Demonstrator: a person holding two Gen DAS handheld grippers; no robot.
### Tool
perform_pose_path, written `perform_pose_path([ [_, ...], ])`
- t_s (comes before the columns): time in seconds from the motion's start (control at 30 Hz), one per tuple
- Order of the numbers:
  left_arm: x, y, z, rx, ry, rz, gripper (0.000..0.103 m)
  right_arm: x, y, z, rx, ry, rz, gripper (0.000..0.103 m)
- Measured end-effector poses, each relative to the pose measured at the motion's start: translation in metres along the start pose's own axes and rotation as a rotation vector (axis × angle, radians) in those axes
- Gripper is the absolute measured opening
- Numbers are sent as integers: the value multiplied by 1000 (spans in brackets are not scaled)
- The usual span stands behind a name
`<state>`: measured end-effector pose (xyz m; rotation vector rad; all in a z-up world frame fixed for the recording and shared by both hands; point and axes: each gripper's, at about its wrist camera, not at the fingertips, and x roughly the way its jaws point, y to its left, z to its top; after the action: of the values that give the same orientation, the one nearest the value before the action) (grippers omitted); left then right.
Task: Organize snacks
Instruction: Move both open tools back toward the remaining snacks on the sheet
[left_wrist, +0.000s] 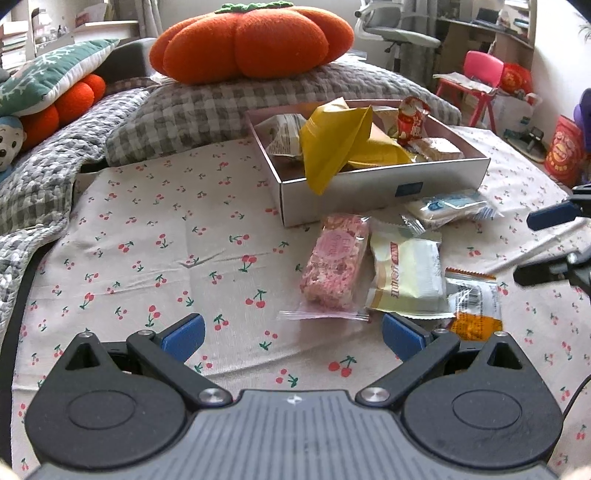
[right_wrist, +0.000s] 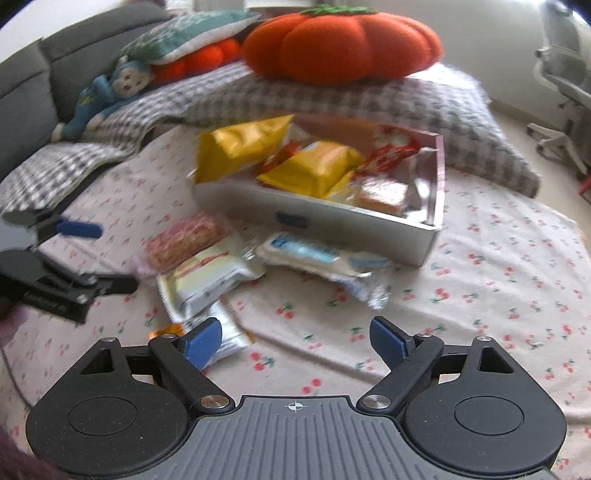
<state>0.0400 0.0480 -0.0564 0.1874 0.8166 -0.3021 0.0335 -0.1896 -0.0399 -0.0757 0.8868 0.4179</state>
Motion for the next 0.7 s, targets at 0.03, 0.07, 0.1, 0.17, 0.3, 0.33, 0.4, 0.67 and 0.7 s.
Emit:
perform_pose_path([
  [0.03, 1, 0, 0, 1, -3, -4, 102, 2, 3, -1, -12, 6, 13, 89],
  [0.07, 2, 1, 0, 0, -6, -10, 102, 4, 6, -2, -23, 12, 27, 90],
  [0.1, 3, 2, 0, -1, -9, -16, 102, 5, 9, -3, -34, 18, 42, 90],
  [0.17, 5, 4, 1, -6, -15, -26, 102, 9, 15, -5, -54, 25, 69, 94],
  [0.3, 9, 6, 4, -22, -27, -51, 102, 15, 27, -8, -97, 37, 112, 94],
  [0.33, 11, 6, 5, -26, -31, -55, 102, 17, 29, -8, -107, 41, 120, 94],
  [0.4, 14, 6, 7, -37, -29, -58, 102, 22, 34, -9, -129, 50, 130, 95],
  [0.67, 26, 10, 17, -120, -21, -92, 84, 34, 53, -14, -235, 50, 131, 98],
  [0.7, 27, 10, 18, -127, -20, -97, 83, 35, 55, -14, -249, 47, 128, 98],
])
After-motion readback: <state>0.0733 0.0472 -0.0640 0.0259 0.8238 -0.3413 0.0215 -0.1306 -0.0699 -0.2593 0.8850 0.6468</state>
